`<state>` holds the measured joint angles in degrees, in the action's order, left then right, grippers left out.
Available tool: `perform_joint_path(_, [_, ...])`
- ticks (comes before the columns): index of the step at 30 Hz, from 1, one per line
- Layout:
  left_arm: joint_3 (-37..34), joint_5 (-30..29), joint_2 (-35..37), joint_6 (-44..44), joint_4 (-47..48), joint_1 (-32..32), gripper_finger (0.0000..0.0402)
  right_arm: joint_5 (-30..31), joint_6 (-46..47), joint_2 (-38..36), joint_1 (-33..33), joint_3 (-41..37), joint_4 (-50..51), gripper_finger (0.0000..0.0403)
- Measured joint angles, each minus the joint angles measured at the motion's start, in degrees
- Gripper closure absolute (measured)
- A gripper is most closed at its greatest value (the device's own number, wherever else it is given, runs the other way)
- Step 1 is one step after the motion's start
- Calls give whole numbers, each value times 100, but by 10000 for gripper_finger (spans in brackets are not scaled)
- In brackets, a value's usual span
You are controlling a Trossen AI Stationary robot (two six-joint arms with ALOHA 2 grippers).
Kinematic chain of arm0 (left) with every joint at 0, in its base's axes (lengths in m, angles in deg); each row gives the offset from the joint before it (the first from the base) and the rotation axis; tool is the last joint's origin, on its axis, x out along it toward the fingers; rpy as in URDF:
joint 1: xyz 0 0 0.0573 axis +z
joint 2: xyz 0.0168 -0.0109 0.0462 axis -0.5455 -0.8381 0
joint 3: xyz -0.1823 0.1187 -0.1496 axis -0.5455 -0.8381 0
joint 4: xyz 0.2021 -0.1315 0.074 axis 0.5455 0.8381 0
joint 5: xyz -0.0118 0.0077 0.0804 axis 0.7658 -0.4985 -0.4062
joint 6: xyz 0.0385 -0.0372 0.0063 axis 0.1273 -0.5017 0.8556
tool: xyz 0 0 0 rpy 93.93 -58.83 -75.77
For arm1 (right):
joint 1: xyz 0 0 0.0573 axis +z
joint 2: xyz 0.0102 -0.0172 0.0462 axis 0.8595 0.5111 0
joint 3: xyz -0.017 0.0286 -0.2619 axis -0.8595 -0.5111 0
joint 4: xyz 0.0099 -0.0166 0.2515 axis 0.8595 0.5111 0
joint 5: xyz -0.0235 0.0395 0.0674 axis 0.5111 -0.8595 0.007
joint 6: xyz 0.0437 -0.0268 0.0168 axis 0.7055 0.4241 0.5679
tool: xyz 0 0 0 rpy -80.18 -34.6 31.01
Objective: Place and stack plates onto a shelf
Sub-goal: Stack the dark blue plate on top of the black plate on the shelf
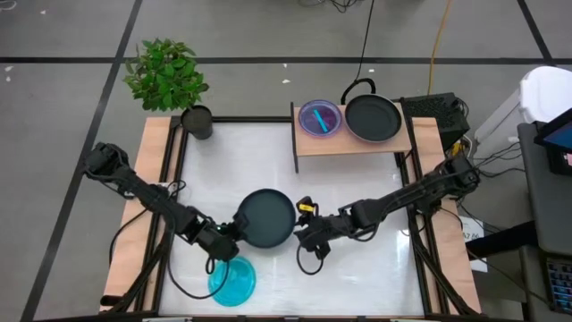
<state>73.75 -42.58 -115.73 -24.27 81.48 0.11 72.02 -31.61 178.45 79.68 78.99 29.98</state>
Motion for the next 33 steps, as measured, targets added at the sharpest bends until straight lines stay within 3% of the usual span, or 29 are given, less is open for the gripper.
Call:
perform_joint_path(8, [1,398,0,204,-228,216,392,-153,-294,249,14,-7,44,275])
perform_joint_path(17, [1,423,0,446,-280,306,392,-160,-814,643,-163,-9,16,280])
perform_joint_path(33, [1,319,4,320,-317,411,369,-416,-877,645,-149,-16,63,397])
